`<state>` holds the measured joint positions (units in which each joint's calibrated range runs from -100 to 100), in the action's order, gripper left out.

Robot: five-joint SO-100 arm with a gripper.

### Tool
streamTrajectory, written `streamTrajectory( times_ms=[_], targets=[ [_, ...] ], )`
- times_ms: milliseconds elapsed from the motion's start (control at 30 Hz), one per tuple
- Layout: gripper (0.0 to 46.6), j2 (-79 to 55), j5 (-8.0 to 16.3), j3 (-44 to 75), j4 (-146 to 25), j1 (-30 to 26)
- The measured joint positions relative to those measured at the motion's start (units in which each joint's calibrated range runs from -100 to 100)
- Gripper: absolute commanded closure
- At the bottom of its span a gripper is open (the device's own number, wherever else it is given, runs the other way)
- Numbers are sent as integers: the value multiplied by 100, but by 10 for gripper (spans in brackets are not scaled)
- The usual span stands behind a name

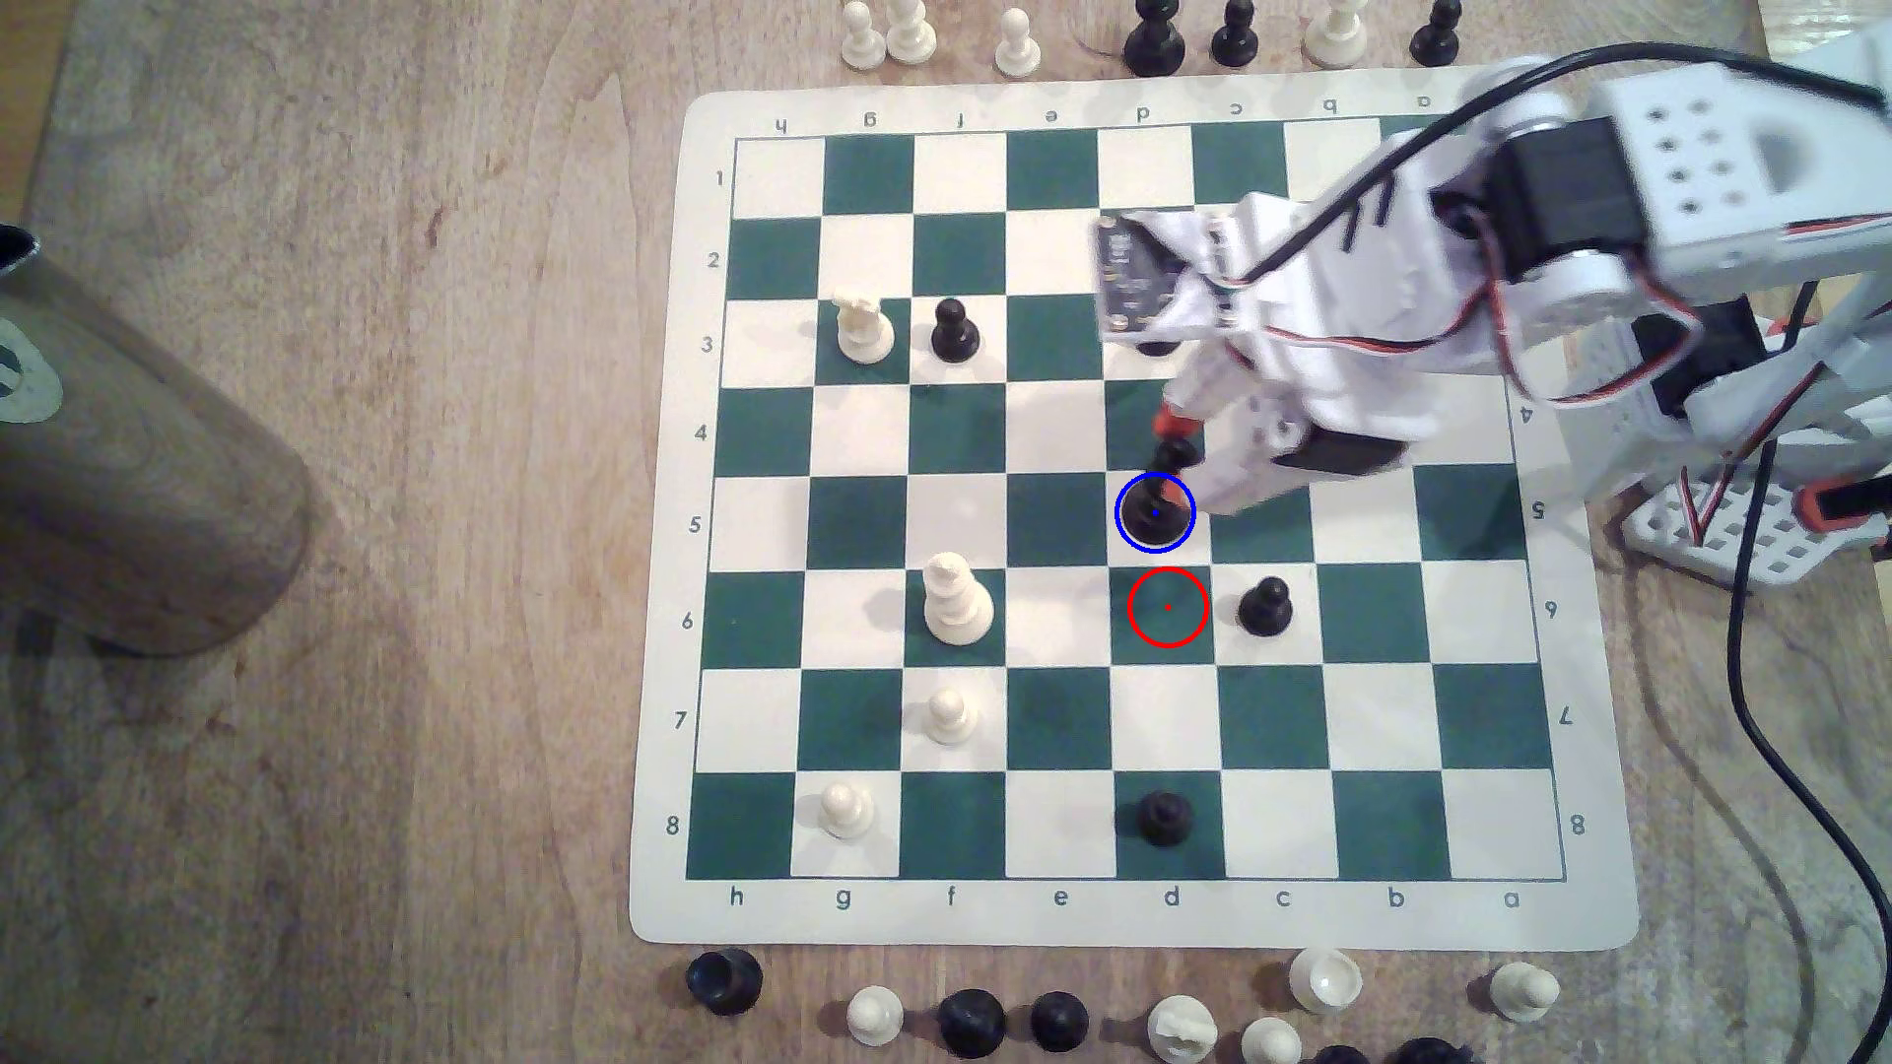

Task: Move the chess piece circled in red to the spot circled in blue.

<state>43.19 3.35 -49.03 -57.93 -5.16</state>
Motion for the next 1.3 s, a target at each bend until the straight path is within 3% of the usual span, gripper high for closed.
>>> streamTrajectory(
  times_ms=[1300],
  targets=[
    [459,-863,-98,-524,701,155]
  ],
)
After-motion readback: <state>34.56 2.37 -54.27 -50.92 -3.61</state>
